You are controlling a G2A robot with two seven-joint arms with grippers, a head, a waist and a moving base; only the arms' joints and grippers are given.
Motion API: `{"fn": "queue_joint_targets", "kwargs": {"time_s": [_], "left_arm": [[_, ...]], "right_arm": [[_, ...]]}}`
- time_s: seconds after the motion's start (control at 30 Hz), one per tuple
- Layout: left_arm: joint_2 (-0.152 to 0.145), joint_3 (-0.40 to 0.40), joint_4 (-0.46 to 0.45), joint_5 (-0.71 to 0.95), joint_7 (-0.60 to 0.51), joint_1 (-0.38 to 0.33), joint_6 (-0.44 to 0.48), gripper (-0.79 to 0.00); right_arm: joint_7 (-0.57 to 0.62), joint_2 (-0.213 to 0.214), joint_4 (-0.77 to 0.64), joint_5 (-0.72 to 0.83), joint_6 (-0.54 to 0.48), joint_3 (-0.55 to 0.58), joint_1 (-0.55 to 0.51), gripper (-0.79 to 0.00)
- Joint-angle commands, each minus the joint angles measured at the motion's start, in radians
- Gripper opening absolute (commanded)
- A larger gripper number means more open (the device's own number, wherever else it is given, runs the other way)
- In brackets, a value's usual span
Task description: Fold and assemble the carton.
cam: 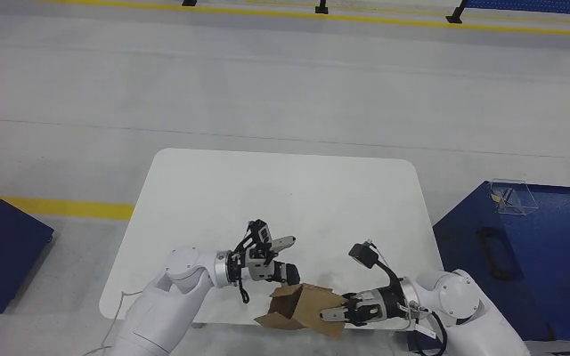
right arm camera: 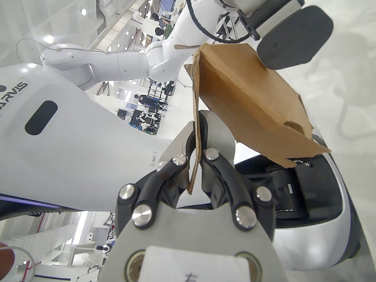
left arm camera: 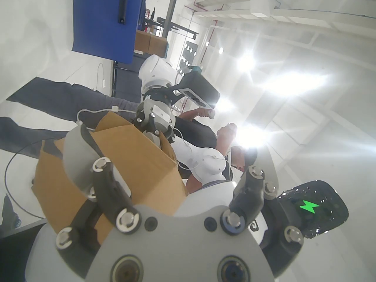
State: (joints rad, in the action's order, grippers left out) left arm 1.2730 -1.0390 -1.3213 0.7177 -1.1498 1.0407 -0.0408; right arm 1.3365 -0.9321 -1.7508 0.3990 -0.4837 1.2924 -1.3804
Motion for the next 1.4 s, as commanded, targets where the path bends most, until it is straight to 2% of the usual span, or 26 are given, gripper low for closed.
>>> {"fn": "queue_joint_targets", "kwargs": {"time_s": [0.0,0.1,0.2,0.3,0.4,0.7,0.77,0.87,0.93,1.03,1.13,1.27,1.37], "left_arm": [[0.001,-0.005,-0.009,0.018,0.018,0.011,0.021,0.000],[0.000,0.028,-0.017,-0.049,0.010,0.009,-0.006,0.000],[0.001,0.044,-0.022,-0.045,-0.021,0.007,-0.034,0.000],[0.003,0.031,-0.024,0.019,-0.022,0.009,-0.023,0.000],[0.004,0.008,-0.041,0.029,0.004,0.018,0.074,0.000],[0.004,0.008,-0.041,0.029,0.004,0.018,0.074,0.000],[0.003,0.007,-0.046,0.026,0.009,0.021,0.076,0.000],[-0.015,-0.019,-0.093,-0.174,0.054,0.021,0.120,0.000],[-0.029,-0.043,-0.154,-0.257,0.031,0.039,0.120,0.000],[-0.057,-0.122,-0.262,-0.409,0.063,0.091,0.124,0.000],[-0.082,-0.178,-0.382,-0.585,0.078,0.146,0.085,0.000],[-0.101,-0.211,-0.533,-0.806,0.171,0.236,0.069,0.000],[-0.108,-0.223,-0.618,-1.033,0.328,0.294,0.057,0.000]], "right_arm": [[-0.004,0.003,0.002,0.005,-0.004,-0.013,0.003,-0.785],[-0.019,0.006,0.020,0.010,-0.019,-0.022,0.015,-0.785],[-0.030,0.009,0.041,0.029,-0.030,-0.025,0.030,-0.785],[-0.031,0.010,0.053,0.046,-0.031,-0.032,0.043,-0.785],[-0.044,0.009,0.063,0.060,-0.042,-0.034,0.048,-0.785],[-0.044,0.009,0.063,0.060,-0.042,-0.034,0.048,-0.785],[-0.069,0.010,0.049,0.008,-0.027,-0.034,0.048,-0.785],[-0.082,0.014,0.034,-0.041,-0.023,-0.016,0.049,-0.785],[-0.073,0.018,0.033,-0.033,-0.022,0.004,0.045,-0.785],[-0.055,0.024,0.034,-0.013,-0.024,0.029,0.037,-0.785],[-0.045,0.027,0.034,0.003,-0.026,0.042,0.032,-0.785],[-0.045,0.030,0.037,0.017,-0.026,0.053,0.032,-0.785],[-0.044,0.031,0.039,0.020,-0.024,0.055,0.034,-0.785]]}}
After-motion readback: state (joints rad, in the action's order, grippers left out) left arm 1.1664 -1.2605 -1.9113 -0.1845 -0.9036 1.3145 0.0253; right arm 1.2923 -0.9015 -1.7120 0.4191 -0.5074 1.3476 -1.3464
